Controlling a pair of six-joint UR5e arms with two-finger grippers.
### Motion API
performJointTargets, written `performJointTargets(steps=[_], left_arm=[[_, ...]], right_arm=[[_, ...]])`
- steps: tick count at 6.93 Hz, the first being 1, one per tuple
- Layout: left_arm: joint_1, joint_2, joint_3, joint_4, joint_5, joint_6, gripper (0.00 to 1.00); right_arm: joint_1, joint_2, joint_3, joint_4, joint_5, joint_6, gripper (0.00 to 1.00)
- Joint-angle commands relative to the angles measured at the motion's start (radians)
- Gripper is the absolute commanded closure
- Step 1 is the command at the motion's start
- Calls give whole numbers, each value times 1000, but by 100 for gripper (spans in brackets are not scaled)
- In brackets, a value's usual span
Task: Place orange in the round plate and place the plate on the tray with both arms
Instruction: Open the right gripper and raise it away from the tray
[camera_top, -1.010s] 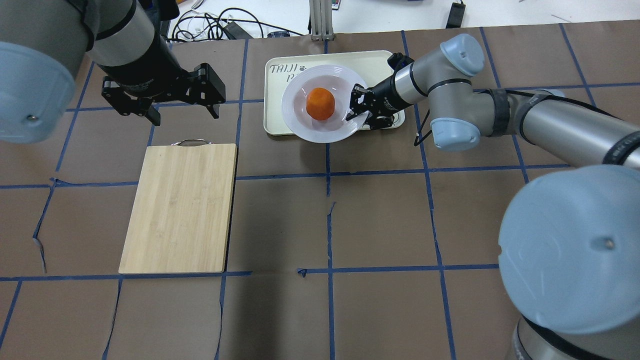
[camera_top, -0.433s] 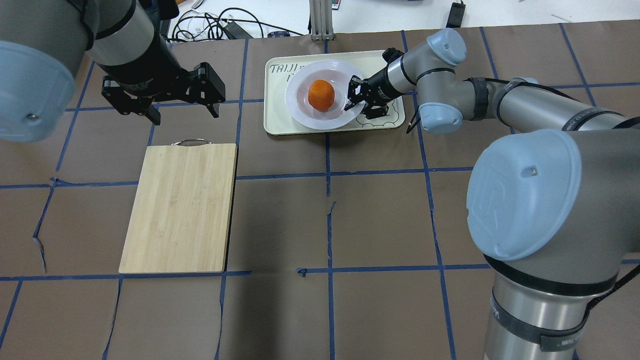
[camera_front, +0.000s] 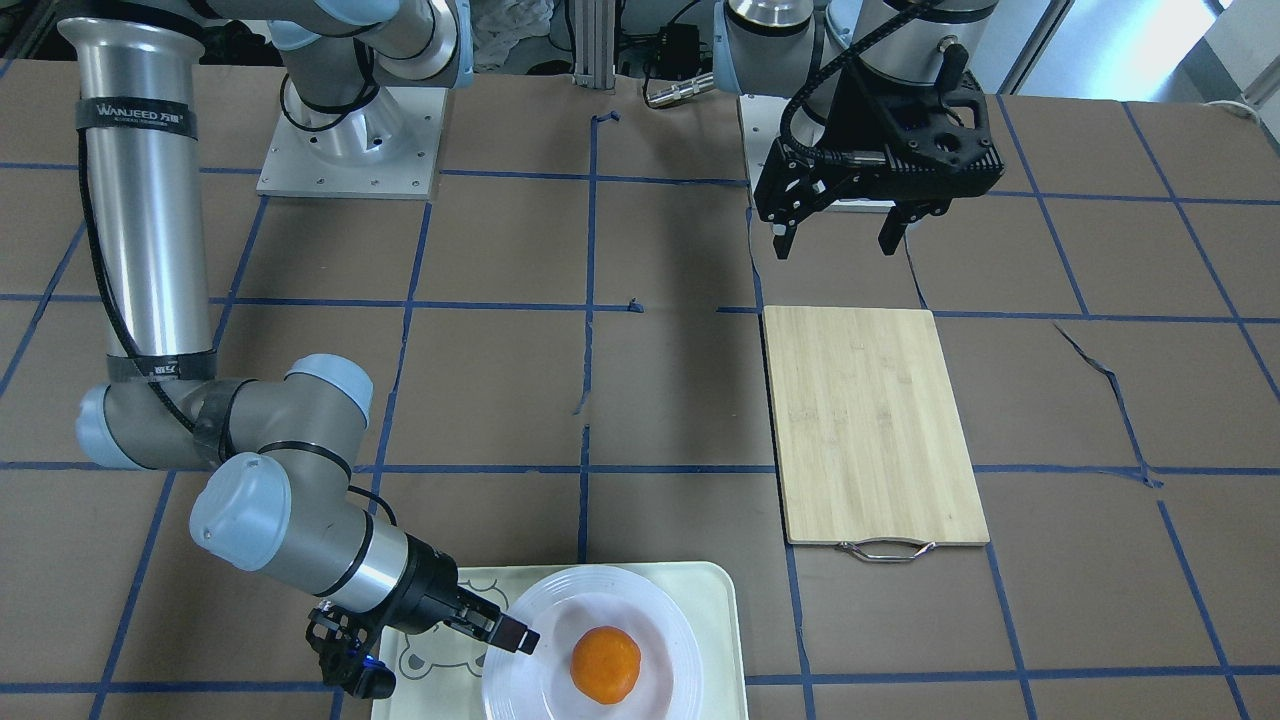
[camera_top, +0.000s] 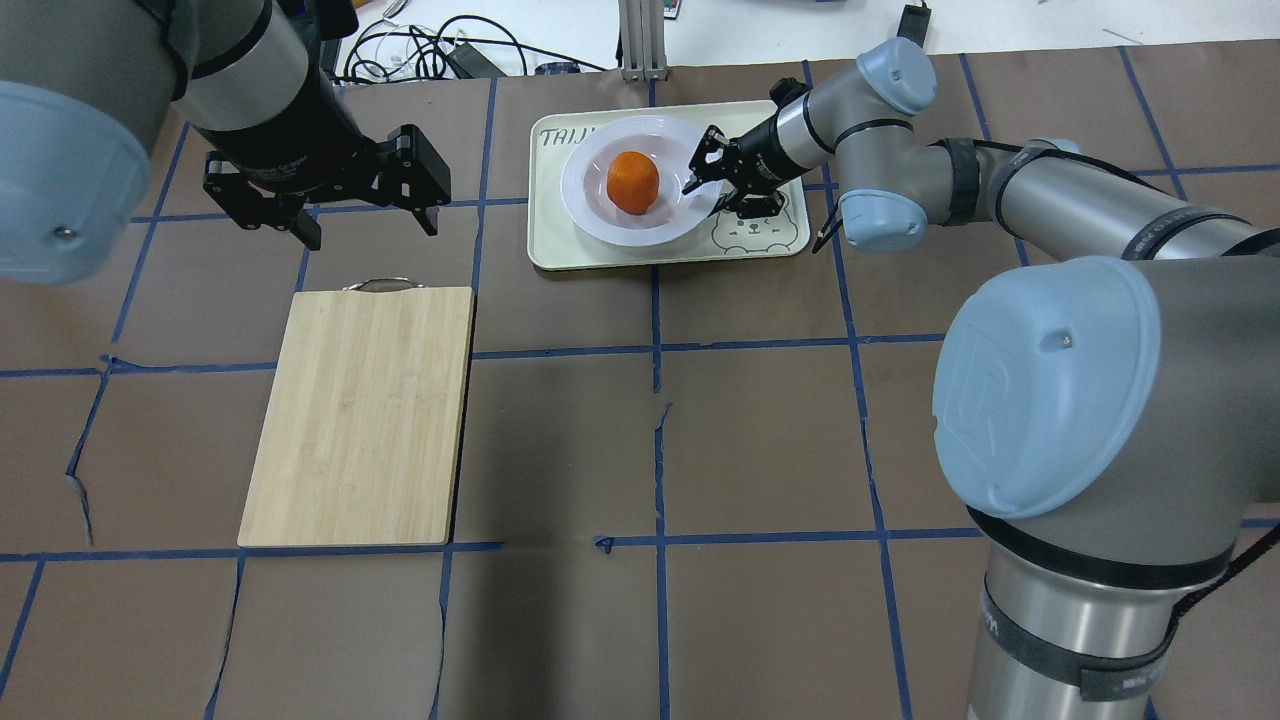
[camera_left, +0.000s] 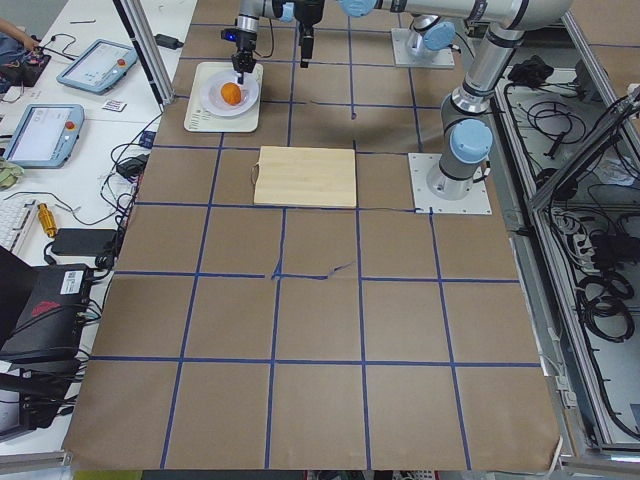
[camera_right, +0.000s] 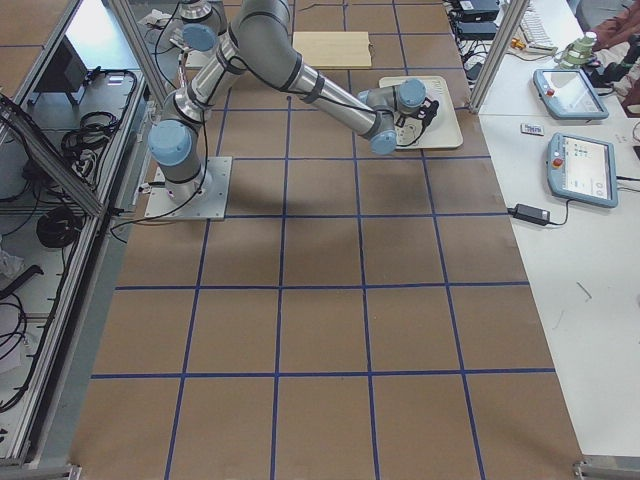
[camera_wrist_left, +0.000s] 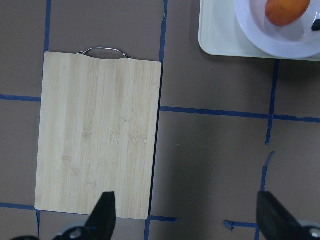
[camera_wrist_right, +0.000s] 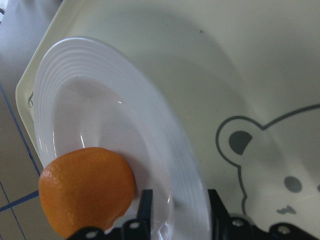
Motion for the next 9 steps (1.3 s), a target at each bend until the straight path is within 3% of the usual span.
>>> performJointTargets(steps=[1,4,5,6,8,9], left_arm=[[0,0,0,0,2,0,0],[0,0,0,0,2,0,0],[0,0,-2,-2,2,0,0],[0,0,-2,-2,2,0,0],[0,0,0,0,0,0,0],[2,0,0,0,0,0,0]], right_arm=[[-33,-5,-48,18,-88,-84,0],[-110,-48,-234,444,-262,-514,0],[-121,-65,-334,595,-352,-586,0],[-119,-97,-412,768,-499,-647,0],[-74,-265,-410,947,-540,-654,0],[6,-356,-380,1004,-566,-645,0]])
